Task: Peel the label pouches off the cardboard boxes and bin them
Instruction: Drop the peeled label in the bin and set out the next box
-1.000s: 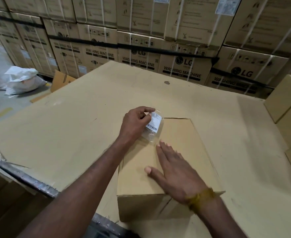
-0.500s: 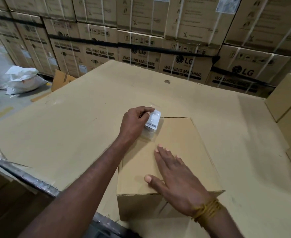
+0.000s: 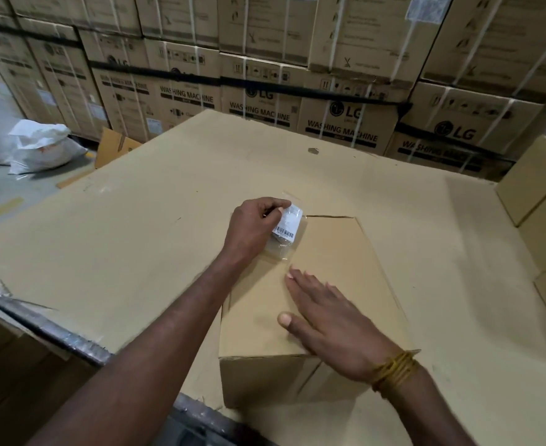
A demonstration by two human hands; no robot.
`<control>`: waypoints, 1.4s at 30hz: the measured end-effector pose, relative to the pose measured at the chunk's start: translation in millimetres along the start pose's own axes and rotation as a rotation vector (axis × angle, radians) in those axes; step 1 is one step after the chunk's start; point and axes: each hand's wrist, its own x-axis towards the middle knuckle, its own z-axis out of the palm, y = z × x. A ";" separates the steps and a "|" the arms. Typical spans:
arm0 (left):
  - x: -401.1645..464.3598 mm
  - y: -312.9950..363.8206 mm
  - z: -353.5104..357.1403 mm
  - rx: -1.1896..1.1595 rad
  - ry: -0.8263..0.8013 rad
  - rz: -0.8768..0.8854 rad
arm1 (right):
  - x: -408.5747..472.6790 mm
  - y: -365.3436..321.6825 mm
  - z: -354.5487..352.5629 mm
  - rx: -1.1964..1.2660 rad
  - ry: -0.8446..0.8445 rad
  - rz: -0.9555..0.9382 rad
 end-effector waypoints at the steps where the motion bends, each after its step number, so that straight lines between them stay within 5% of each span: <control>1: -0.3 0.4 0.3 0.009 -0.006 0.003 | 7.0 8.0 -4.5 0.015 -0.002 0.014; 6: -1.0 1.9 0.0 0.025 -0.008 0.000 | 36.2 22.8 -12.9 -0.002 0.092 0.142; 13: -3.0 3.1 -1.5 0.025 0.002 -0.002 | 3.0 -6.0 4.3 -0.035 0.024 0.009; 19: -4.2 4.2 -1.0 0.036 0.006 -0.009 | 38.3 28.5 -12.2 -0.034 0.121 0.186; 26: -3.7 4.0 -0.9 0.042 0.013 -0.009 | 3.0 1.7 7.3 -0.048 0.052 0.055; 32: -3.2 4.4 -0.6 0.060 0.006 -0.008 | 36.3 35.0 -14.0 -0.002 0.148 0.234; 38: -3.2 4.4 -1.5 0.065 0.022 0.002 | 2.9 -0.5 6.1 -0.031 0.078 -0.013; 42: -3.7 5.1 -0.7 0.073 0.006 0.000 | 28.0 41.4 -12.4 -0.064 0.174 0.183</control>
